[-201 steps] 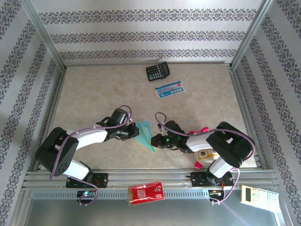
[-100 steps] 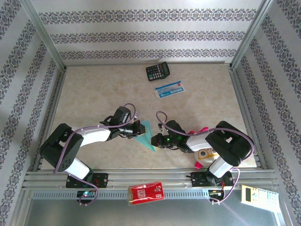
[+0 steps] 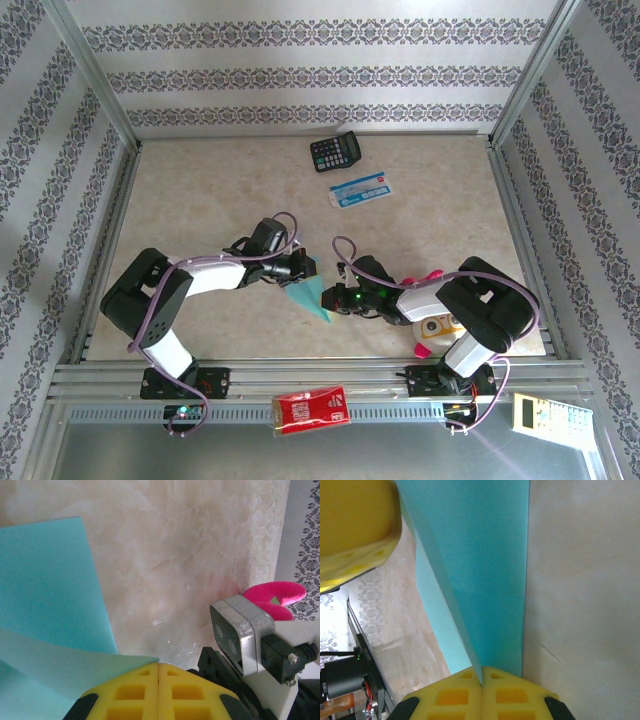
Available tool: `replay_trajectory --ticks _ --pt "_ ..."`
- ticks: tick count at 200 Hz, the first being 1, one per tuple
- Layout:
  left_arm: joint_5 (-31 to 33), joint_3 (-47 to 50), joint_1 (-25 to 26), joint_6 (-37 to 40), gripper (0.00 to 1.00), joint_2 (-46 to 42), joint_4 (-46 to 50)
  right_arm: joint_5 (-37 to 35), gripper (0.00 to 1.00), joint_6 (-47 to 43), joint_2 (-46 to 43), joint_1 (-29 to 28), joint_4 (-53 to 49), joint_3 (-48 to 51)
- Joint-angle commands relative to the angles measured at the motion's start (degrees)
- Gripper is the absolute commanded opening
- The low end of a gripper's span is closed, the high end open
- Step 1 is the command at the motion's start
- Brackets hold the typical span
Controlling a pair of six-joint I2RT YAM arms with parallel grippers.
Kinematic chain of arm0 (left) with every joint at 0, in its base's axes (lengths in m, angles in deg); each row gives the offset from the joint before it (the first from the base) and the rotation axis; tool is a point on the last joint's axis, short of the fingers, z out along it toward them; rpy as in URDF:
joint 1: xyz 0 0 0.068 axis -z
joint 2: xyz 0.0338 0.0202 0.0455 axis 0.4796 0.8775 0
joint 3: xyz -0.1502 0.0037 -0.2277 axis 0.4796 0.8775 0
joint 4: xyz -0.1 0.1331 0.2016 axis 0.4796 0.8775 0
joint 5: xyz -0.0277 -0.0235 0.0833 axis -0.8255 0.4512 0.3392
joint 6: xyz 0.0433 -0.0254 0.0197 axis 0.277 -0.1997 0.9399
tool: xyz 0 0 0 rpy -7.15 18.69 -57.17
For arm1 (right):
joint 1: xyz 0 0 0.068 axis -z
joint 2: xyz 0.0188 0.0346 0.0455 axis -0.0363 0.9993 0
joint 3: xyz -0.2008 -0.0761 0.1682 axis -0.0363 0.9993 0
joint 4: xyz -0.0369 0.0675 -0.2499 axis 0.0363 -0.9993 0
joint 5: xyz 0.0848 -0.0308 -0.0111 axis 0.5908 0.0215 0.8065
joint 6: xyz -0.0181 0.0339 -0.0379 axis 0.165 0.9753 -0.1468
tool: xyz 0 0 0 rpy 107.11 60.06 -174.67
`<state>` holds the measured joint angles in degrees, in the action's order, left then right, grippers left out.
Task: Fold a paper plane with a square sheet of paper (pick it up from the middle)
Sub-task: Fourth fold the wing at the center of the table.
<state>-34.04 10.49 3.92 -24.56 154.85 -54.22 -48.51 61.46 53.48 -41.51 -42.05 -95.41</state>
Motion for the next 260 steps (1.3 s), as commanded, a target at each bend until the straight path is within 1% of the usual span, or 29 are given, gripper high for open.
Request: replay_trajectory --ticks 1,24,55,107,126,137,152,171,222,260 --pt "-1.04 -2.0 0.47 1.62 0.05 1.41 0.21 -3.27 0.03 0.27 2.75 0.26 -1.24 1.18" --pt "-1.32 -2.99 0.51 2.12 0.06 1.95 0.6 -3.72 0.03 0.85 2.92 0.26 -1.05 1.36" --pt "-2.44 -4.15 -0.29 2.92 0.09 1.05 1.94 -4.17 0.0 2.09 3.32 0.24 -0.98 1.58" --pt "-2.59 0.05 -1.94 3.48 0.16 -7.7 4.45 -4.61 0.0 2.86 3.19 0.43 -0.92 1.93" --pt "-2.17 2.17 -2.56 3.73 0.16 -10.73 6.07 -4.45 0.0 2.82 3.35 0.68 -0.9 1.93" --pt "-1.59 2.75 -2.87 4.04 0.12 -11.29 7.88 -4.37 0.0 2.83 3.49 0.74 -0.78 2.02" --pt "-1.58 2.21 -3.18 4.75 0.06 -10.16 10.74 -4.37 0.0 2.89 3.55 0.85 -0.63 2.02" --pt "-2.44 0.9 -3.21 5.11 0.03 -7.96 11.53 -4.43 0.0 2.86 3.49 0.84 -0.54 2.11" --pt "-4.13 -3.08 -3.17 5.87 0.02 -2.1 11.66 -4.28 0.0 3.0 3.55 0.96 -0.13 2.19" --pt "-4.92 -4.82 -3.22 5.67 0.03 0.11 11.03 -4.29 0.0 2.95 3.53 0.97 -0.25 2.28"
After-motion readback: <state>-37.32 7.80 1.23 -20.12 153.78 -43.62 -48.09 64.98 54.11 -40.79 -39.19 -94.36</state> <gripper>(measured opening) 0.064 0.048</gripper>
